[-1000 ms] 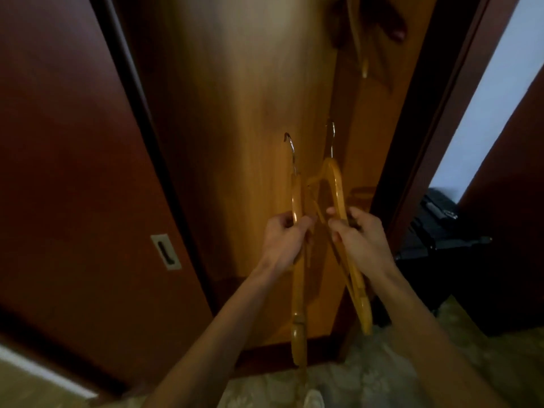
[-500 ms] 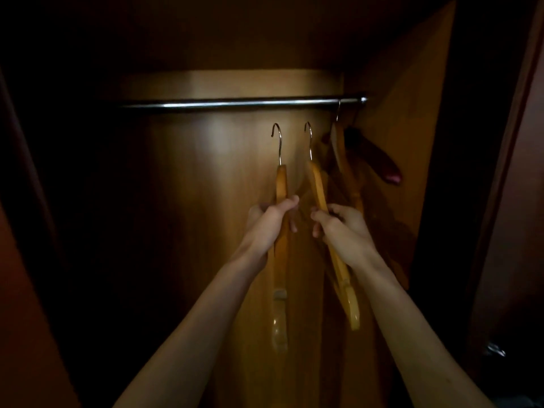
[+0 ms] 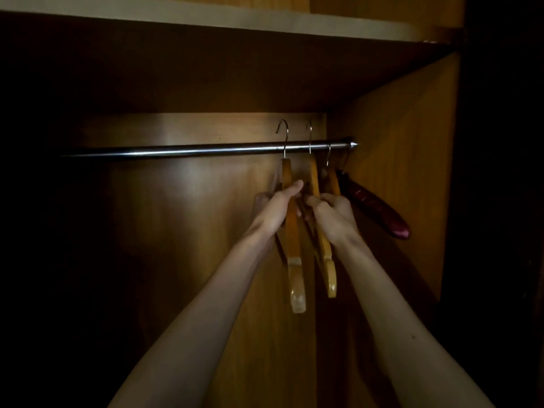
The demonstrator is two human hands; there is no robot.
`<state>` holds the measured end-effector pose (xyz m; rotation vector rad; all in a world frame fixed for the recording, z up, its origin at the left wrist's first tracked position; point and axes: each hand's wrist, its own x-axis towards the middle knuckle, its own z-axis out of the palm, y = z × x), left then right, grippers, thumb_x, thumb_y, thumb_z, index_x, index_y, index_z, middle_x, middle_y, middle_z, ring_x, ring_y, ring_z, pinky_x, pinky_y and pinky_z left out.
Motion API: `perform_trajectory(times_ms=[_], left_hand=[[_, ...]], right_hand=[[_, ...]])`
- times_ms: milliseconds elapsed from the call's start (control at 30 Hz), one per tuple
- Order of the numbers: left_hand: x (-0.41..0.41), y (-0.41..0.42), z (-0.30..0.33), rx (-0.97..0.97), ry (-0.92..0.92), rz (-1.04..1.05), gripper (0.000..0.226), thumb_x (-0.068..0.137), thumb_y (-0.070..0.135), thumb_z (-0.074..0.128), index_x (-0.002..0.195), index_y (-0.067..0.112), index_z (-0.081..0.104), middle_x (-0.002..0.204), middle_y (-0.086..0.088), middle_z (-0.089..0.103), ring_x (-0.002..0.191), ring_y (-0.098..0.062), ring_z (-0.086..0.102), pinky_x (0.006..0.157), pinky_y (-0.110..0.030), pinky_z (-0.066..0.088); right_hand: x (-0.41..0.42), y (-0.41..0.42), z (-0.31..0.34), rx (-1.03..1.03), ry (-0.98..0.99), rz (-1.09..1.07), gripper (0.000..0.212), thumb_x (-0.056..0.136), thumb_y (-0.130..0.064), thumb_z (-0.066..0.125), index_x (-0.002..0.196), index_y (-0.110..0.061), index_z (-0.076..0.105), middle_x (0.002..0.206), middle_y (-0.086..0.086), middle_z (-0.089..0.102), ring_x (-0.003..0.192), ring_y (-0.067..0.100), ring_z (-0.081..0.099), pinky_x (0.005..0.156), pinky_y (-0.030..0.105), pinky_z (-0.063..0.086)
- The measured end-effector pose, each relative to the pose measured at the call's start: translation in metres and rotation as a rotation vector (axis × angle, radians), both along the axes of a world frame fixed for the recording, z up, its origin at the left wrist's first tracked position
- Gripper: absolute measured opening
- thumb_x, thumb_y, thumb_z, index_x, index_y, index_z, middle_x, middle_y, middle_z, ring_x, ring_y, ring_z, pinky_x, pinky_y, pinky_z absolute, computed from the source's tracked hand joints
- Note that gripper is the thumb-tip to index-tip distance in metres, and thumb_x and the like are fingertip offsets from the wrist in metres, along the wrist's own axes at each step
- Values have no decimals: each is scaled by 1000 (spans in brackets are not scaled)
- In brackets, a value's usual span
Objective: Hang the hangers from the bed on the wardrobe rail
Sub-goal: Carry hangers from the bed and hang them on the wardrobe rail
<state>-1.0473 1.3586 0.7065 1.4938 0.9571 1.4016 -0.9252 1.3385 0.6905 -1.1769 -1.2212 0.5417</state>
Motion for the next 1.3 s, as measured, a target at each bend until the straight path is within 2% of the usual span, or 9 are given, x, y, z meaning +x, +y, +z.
perform_trajectory(times_ms=[167,400,533,800,867,967,1100,1233,1300], left_hand=[[13,25,3,12,47,-56,37,94,50,63,99,15,76,65,-2,64,68,-15,67,90,-40,55],[34,36,-14,-72,77,-141,46,92,55,63,102,12,78,75,-7,72,70,-16,72,70,-30,53],[43,37,-23,-72,40,-135,40,92,51,65,98,15,79,73,-2,73,69,-15,71,65,-27,54],[45,30,-59,-128,-131,-164,48,92,56,63,114,15,74,98,-3,78,96,-19,74,69,-28,53],[41,24,-82,-152,-188,-163,49,93,55,63,113,12,74,93,-4,76,88,-21,72,69,-30,51],[31,16,-129,-180,-241,-129,38,98,41,62,101,5,70,78,-7,63,66,-18,59,56,-30,39],[17,-3,-202,-285,-63,-118,20,101,28,57,95,17,72,70,2,59,61,-8,54,53,-24,39],[6,-31,-303,-480,203,-265,25,102,24,57,99,5,72,66,1,57,47,-7,45,48,-25,34],[0,-43,-356,-606,368,-309,28,100,25,60,105,1,72,70,0,61,47,-7,45,49,-24,36]], right_hand=[[9,18,3,-29,-6,-76,24,98,-32,55,109,-18,72,90,-3,73,86,12,67,73,27,49],[25,23,-5,-88,-39,-119,20,97,-28,56,85,-18,68,72,-2,68,70,15,66,62,27,46],[32,21,-10,-101,-74,-97,19,96,-26,57,88,-15,71,75,2,73,71,19,71,63,29,51],[33,-8,-43,-18,49,-24,25,100,-39,55,102,-25,75,91,-6,78,88,9,73,86,31,56],[29,-25,-61,-5,95,-34,31,102,-42,49,99,-25,75,88,-6,77,84,5,73,85,32,54],[23,-44,-100,0,78,-107,28,105,-36,45,98,-29,72,91,-6,74,83,3,69,84,29,52],[19,-66,-170,-76,-12,-113,21,104,-24,49,108,-31,69,86,-14,65,74,-2,60,67,17,46],[20,-82,-259,-339,-87,-77,17,103,-29,54,110,-28,70,84,-19,63,66,-8,58,57,8,42],[22,-88,-307,-468,-129,-49,12,100,-25,59,106,-25,70,84,-18,65,67,-8,60,59,9,43]])
